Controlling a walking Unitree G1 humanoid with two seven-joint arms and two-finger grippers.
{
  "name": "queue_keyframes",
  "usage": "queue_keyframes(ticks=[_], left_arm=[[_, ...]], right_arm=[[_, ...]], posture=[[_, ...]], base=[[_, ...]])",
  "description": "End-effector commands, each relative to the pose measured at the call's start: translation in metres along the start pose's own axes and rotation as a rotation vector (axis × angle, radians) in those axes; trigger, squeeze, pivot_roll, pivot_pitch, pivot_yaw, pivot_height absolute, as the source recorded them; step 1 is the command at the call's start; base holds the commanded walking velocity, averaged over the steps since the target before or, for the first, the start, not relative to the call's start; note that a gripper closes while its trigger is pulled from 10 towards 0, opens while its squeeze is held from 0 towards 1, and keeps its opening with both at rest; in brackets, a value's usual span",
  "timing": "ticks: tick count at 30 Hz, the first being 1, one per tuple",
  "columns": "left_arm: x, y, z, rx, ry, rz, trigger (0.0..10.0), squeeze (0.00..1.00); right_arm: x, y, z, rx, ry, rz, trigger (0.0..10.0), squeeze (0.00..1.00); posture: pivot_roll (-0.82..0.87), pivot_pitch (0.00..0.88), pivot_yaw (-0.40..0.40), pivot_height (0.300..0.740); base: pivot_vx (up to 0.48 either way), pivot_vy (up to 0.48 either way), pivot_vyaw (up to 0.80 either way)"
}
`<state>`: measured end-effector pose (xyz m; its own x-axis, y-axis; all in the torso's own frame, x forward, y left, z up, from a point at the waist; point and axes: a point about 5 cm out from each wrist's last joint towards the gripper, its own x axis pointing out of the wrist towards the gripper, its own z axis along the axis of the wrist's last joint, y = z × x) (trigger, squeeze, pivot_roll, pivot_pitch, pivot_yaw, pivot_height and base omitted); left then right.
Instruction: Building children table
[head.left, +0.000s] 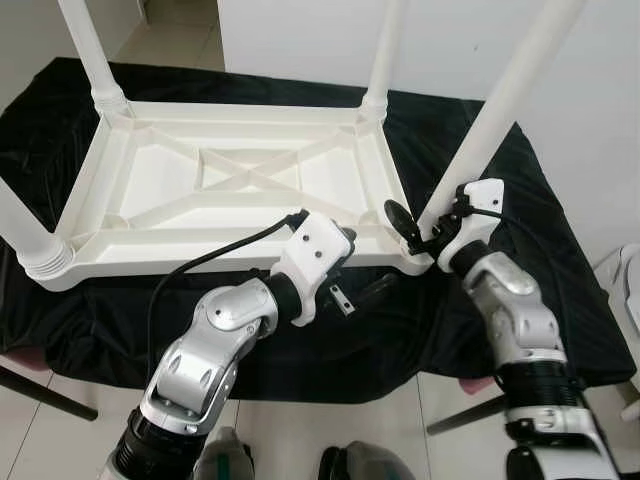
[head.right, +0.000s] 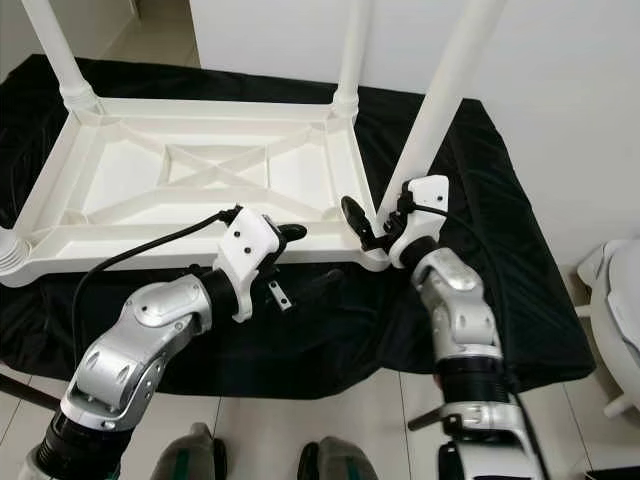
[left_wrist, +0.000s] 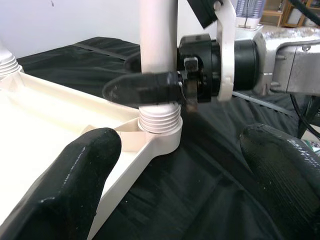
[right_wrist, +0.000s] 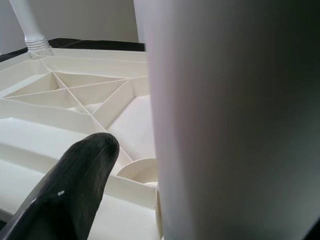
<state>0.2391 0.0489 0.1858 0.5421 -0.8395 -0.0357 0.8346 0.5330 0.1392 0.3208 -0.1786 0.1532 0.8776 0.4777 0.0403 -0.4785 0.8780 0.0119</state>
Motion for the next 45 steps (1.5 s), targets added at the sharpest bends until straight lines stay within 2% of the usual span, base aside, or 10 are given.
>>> queue_keyframes(ticks=[1,8,9,10,11,22,23,26,27,45], left_arm=[[0.000,0.003,0.000,0.002,-0.005,0.041,10.0,0.00],[0.000,0.004,0.001,0.001,-0.003,0.036,10.0,0.00],[-0.001,0.003,0.000,0.001,0.001,0.032,10.0,0.00],[-0.001,0.003,0.000,0.001,0.001,0.032,10.0,0.00],[-0.001,0.003,-0.001,0.002,0.007,0.028,10.0,0.00],[0.000,0.002,-0.004,-0.003,0.018,0.021,10.0,0.00],[0.000,0.002,-0.004,-0.004,0.018,0.021,10.0,0.00],[0.000,0.002,-0.004,-0.005,0.017,0.020,10.0,0.00],[0.000,0.001,-0.004,-0.006,0.018,0.019,10.0,0.00],[-0.002,0.002,-0.007,0.002,0.026,0.024,10.0,0.00]], right_arm=[[0.001,-0.002,-0.008,-0.016,0.037,0.059,10.0,0.00],[0.002,-0.013,-0.014,-0.075,0.076,0.107,9.0,0.00],[0.002,-0.015,-0.014,-0.070,0.079,0.119,4.2,0.00],[0.002,-0.015,-0.014,-0.070,0.079,0.119,4.2,0.00],[0.003,-0.016,-0.014,-0.061,0.077,0.127,0.0,0.00],[0.002,-0.020,-0.019,-0.054,0.086,0.148,0.0,0.00],[0.003,-0.022,-0.020,-0.049,0.090,0.131,2.2,0.00],[0.003,-0.023,-0.020,-0.045,0.092,0.120,2.2,0.00],[0.004,-0.024,-0.020,-0.028,0.089,0.093,10.0,0.00],[-0.001,0.007,-0.019,-0.027,0.011,-0.106,10.0,0.00]], posture=[[0.02,0.021,-0.074,0.740],[0.02,0.020,-0.065,0.740],[0.02,0.020,-0.065,0.740],[0.02,0.020,-0.065,0.740],[0.02,0.020,-0.065,0.740],[0.02,0.021,-0.065,0.740],[0.02,0.021,-0.065,0.740],[0.02,0.021,-0.065,0.740],[0.02,0.020,-0.066,0.740],[0.02,0.001,-0.076,0.740]], base=[[0.000,0.000,0.00],[0.000,0.000,0.00],[0.000,0.000,0.00],[0.000,0.000,0.00],[0.000,0.000,0.00],[0.000,0.000,0.00],[0.000,0.000,0.00],[0.000,0.000,0.00],[0.000,0.000,0.00],[0.000,0.000,0.00]])
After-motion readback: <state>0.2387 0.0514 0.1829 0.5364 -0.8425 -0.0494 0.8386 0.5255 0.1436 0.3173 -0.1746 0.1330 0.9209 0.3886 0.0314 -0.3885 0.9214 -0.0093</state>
